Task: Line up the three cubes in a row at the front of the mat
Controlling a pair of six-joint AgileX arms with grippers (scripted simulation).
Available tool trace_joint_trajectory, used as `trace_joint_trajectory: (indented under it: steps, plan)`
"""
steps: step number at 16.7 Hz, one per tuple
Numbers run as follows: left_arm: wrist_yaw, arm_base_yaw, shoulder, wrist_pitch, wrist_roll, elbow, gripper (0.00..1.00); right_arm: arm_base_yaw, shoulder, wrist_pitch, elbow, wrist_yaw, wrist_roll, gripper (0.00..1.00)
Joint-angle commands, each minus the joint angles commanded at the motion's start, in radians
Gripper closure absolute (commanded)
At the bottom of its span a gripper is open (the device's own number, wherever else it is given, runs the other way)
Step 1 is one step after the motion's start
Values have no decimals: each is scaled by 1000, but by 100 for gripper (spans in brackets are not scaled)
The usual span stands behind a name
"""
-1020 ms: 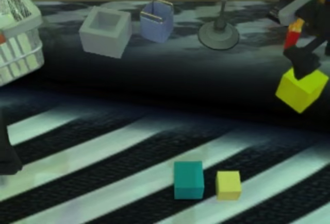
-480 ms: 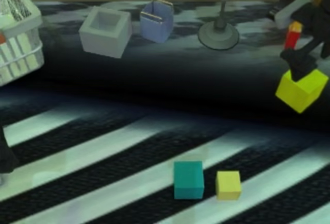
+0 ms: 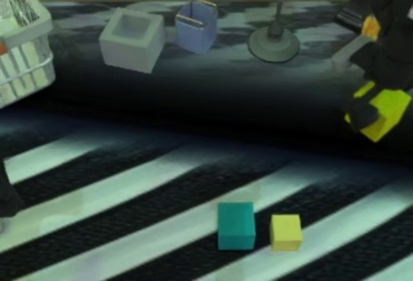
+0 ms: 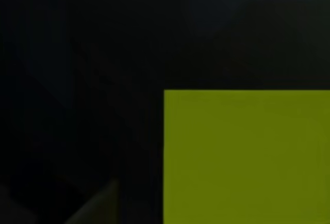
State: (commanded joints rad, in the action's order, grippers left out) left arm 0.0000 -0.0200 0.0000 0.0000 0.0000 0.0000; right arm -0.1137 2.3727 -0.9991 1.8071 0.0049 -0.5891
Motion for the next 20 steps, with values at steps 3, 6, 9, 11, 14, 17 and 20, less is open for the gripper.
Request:
trace_joint_trajectory:
  steps: [3, 6, 9, 11, 14, 17, 20]
  plan:
    - [0, 0, 0, 0, 0, 0, 0, 0, 10, 24, -21, 0, 0, 0]
    - [0, 0, 0, 0, 0, 0, 0, 0, 10, 24, -21, 0, 0, 8]
    - [0, 0, 0, 0, 0, 0, 0, 0, 10, 24, -21, 0, 0, 30]
    - [0, 0, 0, 0, 0, 0, 0, 0, 10, 24, -21, 0, 0, 45]
    - [0, 0, 0, 0, 0, 0, 0, 0, 10, 24, -21, 0, 0, 68]
    - [0, 0, 0, 0, 0, 0, 0, 0, 10, 24, -21, 0, 0, 90]
    - [0, 0, 0, 0, 0, 0, 0, 0, 10, 24, -21, 0, 0, 100]
